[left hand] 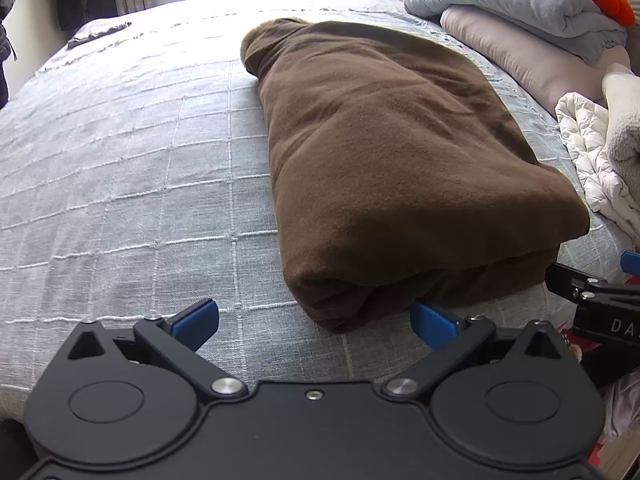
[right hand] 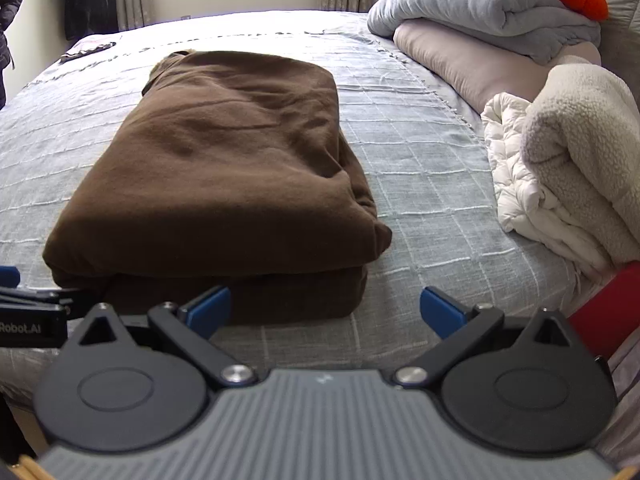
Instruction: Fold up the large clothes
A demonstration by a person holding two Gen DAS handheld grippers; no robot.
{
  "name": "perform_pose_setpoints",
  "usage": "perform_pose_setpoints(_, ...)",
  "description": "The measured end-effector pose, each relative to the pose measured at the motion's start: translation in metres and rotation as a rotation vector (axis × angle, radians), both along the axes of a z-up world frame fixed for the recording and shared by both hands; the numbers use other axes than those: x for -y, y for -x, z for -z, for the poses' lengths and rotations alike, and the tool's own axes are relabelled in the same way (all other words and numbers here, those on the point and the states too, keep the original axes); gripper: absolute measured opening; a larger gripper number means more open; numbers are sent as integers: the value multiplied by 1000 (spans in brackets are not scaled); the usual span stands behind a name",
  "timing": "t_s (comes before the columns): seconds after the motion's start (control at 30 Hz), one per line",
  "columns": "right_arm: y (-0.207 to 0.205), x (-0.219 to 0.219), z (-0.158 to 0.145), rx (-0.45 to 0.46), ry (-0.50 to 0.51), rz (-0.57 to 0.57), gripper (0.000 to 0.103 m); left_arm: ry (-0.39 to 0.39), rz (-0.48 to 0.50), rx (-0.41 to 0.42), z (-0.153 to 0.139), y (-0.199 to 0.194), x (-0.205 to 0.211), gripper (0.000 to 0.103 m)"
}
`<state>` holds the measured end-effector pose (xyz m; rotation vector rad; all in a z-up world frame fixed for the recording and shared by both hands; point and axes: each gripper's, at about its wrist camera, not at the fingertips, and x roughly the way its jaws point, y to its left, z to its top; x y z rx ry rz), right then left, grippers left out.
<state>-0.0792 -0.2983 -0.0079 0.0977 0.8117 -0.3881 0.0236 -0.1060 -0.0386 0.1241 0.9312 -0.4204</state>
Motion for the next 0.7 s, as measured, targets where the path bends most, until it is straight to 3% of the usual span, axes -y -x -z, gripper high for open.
perform_pose_setpoints(0.7,7,6,-10,11,33,24,103,16,8,8,-8,5,-4,103)
